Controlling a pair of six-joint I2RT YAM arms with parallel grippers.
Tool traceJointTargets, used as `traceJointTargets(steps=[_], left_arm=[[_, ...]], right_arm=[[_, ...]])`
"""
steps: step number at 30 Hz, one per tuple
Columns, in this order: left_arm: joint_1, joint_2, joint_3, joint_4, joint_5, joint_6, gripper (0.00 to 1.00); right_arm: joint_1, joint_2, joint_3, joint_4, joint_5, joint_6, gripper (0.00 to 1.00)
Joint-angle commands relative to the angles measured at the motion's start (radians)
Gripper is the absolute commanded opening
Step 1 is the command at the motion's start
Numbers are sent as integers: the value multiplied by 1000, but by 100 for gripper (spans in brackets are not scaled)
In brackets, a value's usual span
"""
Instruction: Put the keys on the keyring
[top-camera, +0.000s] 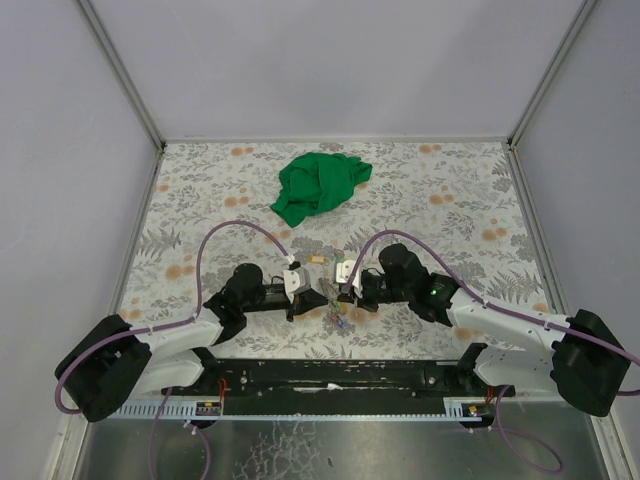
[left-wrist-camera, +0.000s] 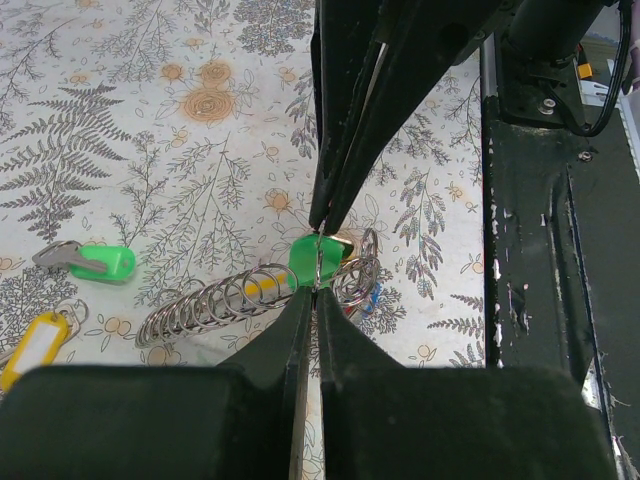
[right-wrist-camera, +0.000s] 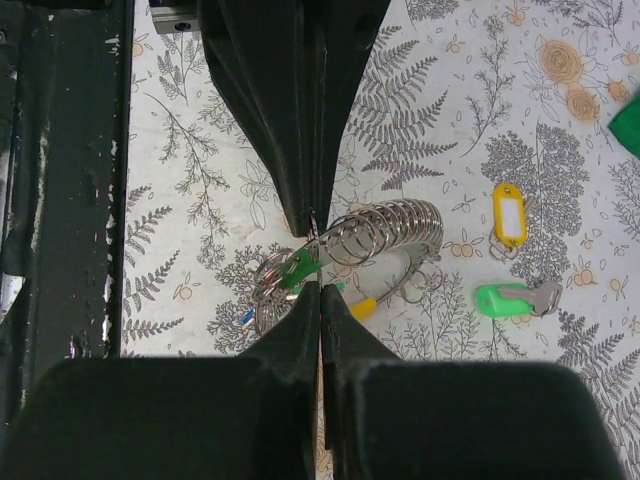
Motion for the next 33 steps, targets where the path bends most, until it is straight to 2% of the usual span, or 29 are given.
traceJointTargets(steps=[1,33], left_arm=[[-2,1,24,52,12,13,0],[-3,6,26,50,25,9,0]], right_arm=[[15,-19,34,43,1,-14,0],[24,-1,52,29,10,-2,0]])
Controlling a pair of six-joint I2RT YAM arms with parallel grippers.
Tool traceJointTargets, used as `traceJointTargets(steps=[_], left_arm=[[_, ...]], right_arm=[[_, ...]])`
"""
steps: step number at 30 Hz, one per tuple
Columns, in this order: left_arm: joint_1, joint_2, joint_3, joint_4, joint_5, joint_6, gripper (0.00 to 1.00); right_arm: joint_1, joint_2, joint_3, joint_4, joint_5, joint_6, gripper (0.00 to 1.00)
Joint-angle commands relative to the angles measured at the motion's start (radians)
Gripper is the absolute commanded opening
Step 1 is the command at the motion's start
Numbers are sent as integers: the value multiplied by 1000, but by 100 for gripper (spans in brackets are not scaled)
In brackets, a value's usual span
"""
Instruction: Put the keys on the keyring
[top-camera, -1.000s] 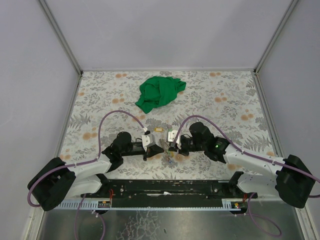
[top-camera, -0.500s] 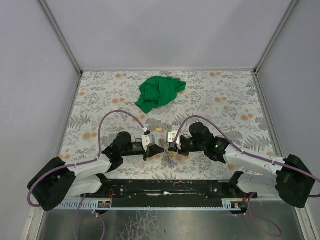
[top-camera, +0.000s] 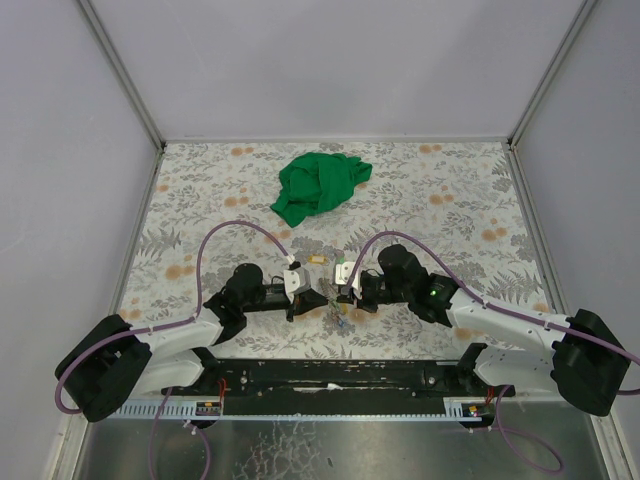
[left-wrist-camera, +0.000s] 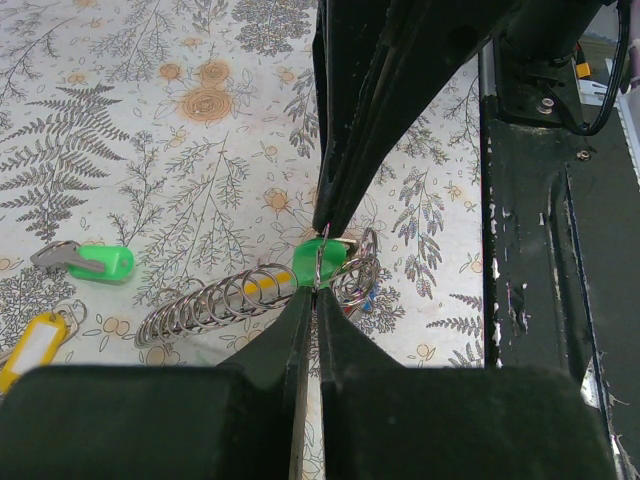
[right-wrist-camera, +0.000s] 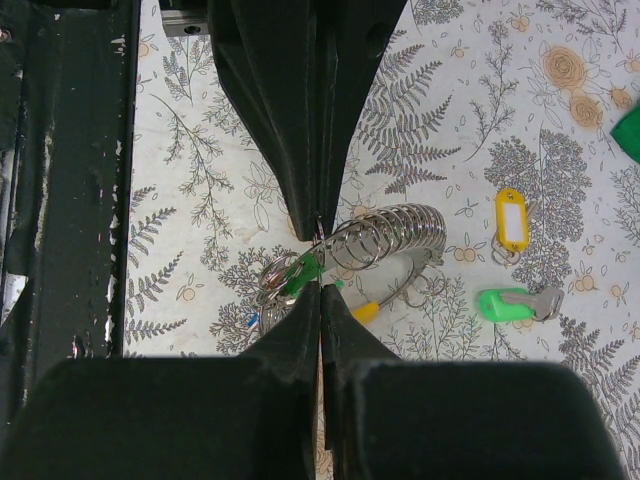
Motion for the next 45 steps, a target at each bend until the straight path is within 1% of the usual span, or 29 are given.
traceJointTargets(steps=[1,20,27,33,45], left_arm=[[-3,6,27,51,23,9,0],[-4,17,32,56,48,9,0],[-4,2,23,60,21,11,0],[-4,1,23,57,27,14,0],[-4,11,26,56,45,13,0]], right_arm=[[14,0,51,30,6,4,0],[25,23,62,56,2,24,0],[25,-10,56,-5,31,18,0],[25,-10,65,-48,55,11,0],[25,-6,66,-10,18,12,0]])
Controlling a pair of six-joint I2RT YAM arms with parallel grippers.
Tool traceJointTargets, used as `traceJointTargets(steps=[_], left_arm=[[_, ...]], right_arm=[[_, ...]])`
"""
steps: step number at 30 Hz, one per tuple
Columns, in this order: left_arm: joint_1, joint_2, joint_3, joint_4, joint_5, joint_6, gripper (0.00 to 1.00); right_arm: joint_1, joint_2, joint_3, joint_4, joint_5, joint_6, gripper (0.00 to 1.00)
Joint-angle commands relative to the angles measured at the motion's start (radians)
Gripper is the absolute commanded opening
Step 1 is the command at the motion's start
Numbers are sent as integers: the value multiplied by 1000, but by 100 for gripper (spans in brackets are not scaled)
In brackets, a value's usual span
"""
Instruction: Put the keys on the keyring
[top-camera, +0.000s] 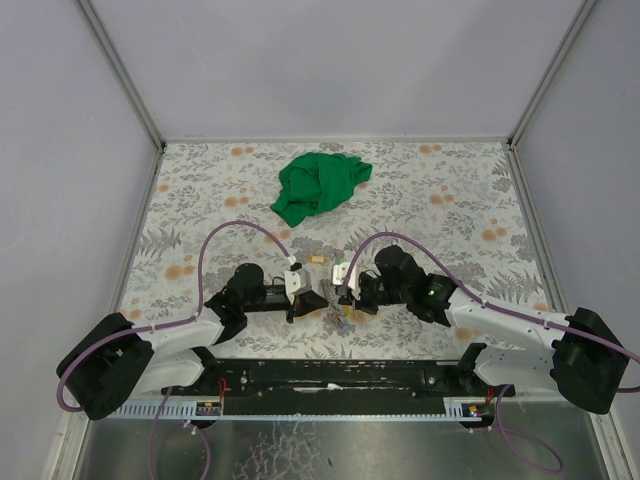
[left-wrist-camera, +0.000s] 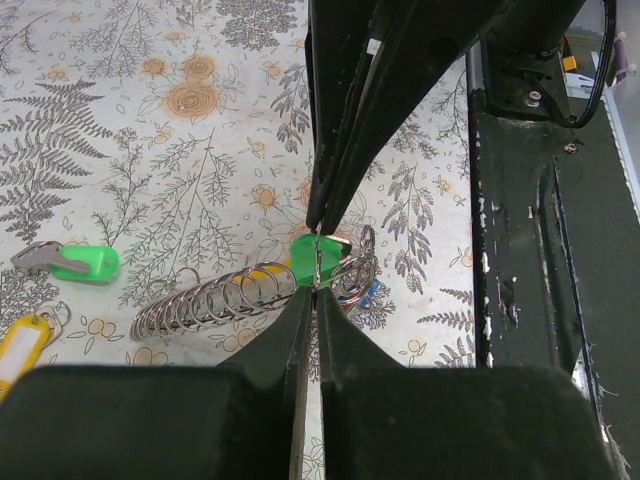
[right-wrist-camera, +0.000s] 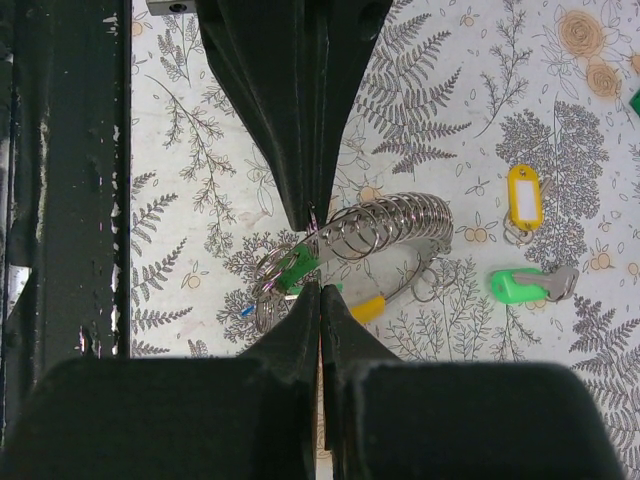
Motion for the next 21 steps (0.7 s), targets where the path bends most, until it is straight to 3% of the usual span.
traceJointTargets(steps=[1,14,21], left_arm=[[-4,-3,27,55,24,14,0],[-4,-1,30,55,21,12,0],[-4,-14,24,54,-4,15,0]], right_arm=[[8,-13,51,49,-28,-5,0],[9,-10,55,49,-49,1,0],[9,-18,54,9,12,8,0]])
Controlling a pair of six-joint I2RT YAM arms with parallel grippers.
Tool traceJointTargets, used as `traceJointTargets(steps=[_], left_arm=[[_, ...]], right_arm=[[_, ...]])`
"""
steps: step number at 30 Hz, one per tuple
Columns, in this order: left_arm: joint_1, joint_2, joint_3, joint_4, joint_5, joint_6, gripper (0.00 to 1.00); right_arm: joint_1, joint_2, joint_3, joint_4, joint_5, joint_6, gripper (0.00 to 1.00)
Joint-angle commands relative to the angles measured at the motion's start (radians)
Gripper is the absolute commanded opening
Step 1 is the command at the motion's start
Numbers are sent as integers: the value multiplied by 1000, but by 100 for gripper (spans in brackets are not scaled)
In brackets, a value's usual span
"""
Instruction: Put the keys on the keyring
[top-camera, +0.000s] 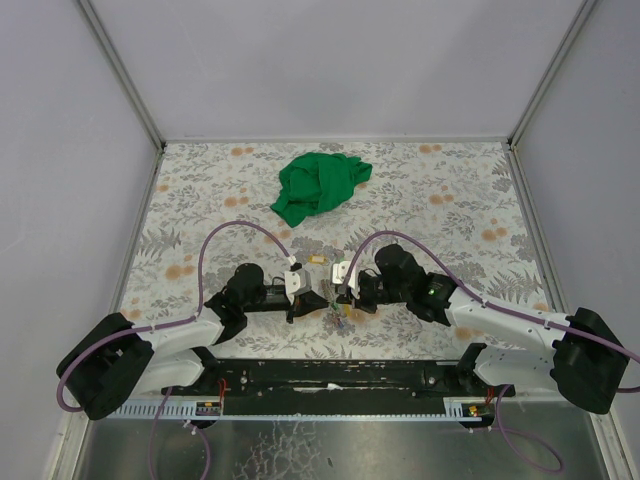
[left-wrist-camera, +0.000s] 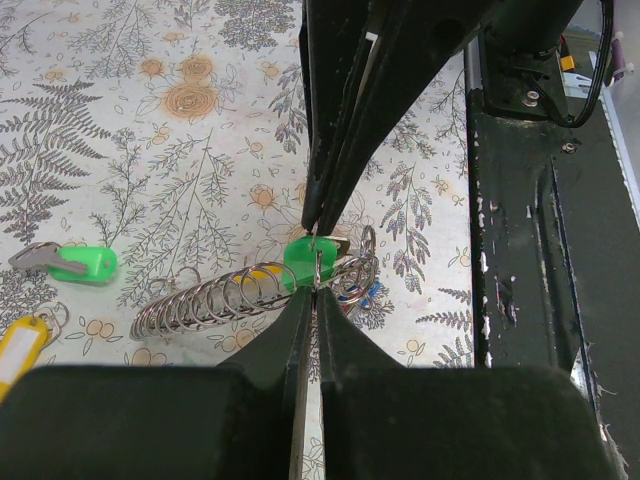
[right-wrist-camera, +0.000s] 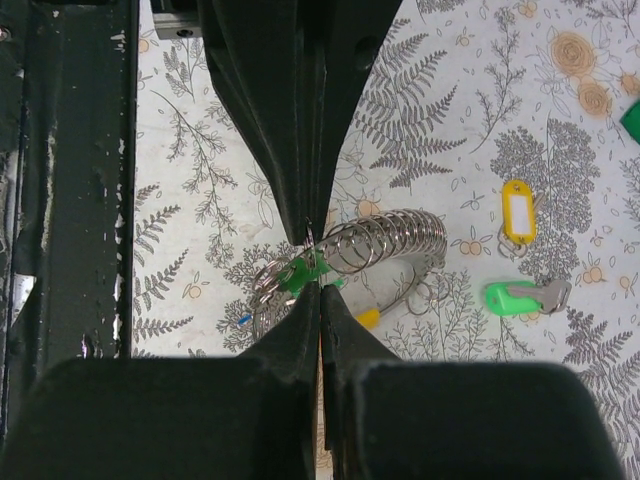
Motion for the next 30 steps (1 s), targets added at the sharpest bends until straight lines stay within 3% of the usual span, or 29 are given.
traceJointTargets(steps=[1,30], left_arm=[[-4,-12,23,54,-9,15,0],[-3,0,28,56,14,15,0]], right_arm=[[8,-18,46,-15,33,6,0],[9,-15,53,-5,-36,3,0]])
